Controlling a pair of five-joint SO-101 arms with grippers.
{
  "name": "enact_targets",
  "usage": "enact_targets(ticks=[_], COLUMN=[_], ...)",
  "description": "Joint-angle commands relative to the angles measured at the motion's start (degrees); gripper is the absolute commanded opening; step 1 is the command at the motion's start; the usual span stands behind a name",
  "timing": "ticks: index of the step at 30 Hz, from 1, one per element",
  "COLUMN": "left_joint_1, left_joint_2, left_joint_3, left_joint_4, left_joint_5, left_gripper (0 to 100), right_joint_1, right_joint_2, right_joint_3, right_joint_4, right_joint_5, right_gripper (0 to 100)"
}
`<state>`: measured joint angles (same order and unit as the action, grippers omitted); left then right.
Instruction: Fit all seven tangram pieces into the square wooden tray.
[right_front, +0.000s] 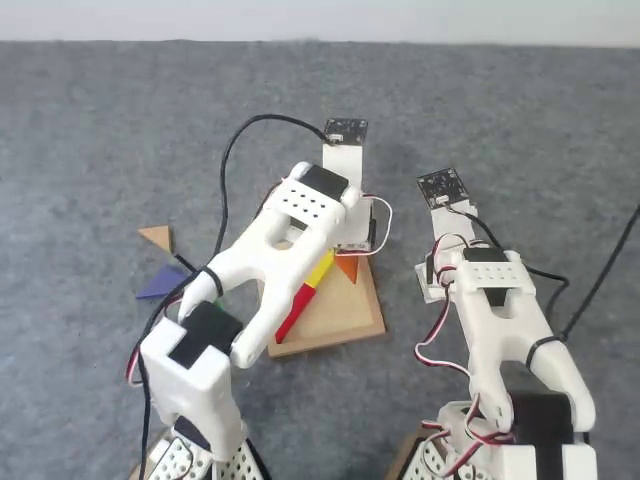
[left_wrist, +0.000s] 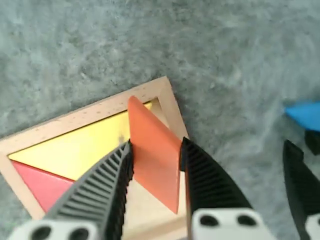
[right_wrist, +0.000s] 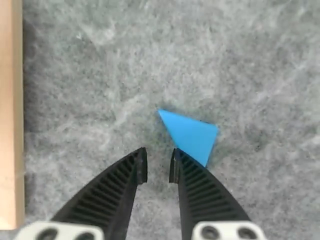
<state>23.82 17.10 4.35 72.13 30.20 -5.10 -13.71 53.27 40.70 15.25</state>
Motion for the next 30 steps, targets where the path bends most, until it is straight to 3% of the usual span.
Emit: enact_targets(ticks=[1,11,30], left_joint_1=[0.3,4.4,4.5], left_joint_2=[-0.6,-0.3,-0.3], left_joint_3=[-0.8,1.6,4.9], left_joint_4=[-0.7,-1.8,-5.9], left_joint_5=[1.0,1.1,-2.6], left_gripper=[8,8,11], right_joint_1=[0.5,0.5,0.5], right_joint_2=[-2.8,-2.8,-2.8], right_joint_3=[-0.3,-0.4,-0.4], right_joint_4=[-0.7,-0.9,-1.0], right_joint_5=[-0.4,-0.4,-0.5], right_gripper=[8.7,8.7,8.7])
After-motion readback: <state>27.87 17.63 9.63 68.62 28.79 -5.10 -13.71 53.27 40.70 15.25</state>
